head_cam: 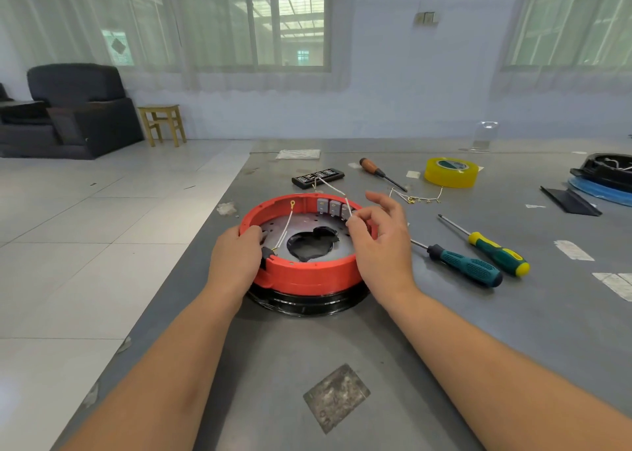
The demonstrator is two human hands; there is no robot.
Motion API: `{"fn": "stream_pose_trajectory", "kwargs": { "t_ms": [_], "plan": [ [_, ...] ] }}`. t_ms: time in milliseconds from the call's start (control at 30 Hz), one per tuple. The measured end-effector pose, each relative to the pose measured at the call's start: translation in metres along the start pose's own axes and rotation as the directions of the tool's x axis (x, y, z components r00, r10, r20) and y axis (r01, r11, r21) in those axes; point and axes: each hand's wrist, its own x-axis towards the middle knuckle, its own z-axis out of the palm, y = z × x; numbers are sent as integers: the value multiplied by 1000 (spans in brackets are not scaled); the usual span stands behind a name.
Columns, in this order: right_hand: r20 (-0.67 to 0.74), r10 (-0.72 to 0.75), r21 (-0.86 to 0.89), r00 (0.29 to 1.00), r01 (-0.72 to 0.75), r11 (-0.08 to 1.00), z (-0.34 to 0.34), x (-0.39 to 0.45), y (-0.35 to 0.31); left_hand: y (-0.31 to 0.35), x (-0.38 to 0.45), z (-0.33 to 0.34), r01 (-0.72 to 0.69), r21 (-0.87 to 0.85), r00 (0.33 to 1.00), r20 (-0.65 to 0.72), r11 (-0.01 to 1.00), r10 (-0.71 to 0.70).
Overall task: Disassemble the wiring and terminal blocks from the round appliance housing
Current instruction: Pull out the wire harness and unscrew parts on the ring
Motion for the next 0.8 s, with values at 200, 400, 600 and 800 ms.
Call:
{"fn": "stream_pose_trajectory", "kwargs": {
  "t_ms": [200,400,600,800],
  "plan": [
    [15,109,108,994,-110,988,0,9,8,1,4,-10,57,63,995,84,996,-62],
    [19,162,158,987,-162,974,-3,13,13,9,1,-25,24,81,996,81,996,-30],
    [25,124,98,992,-126,987,-5,13,13,14,4,-30,-32,214,991,133,976,4],
    [26,-69,-132,997,72,989,-7,13,12,67,2,6,-209,15,971,122,978,206]
  ]
}}
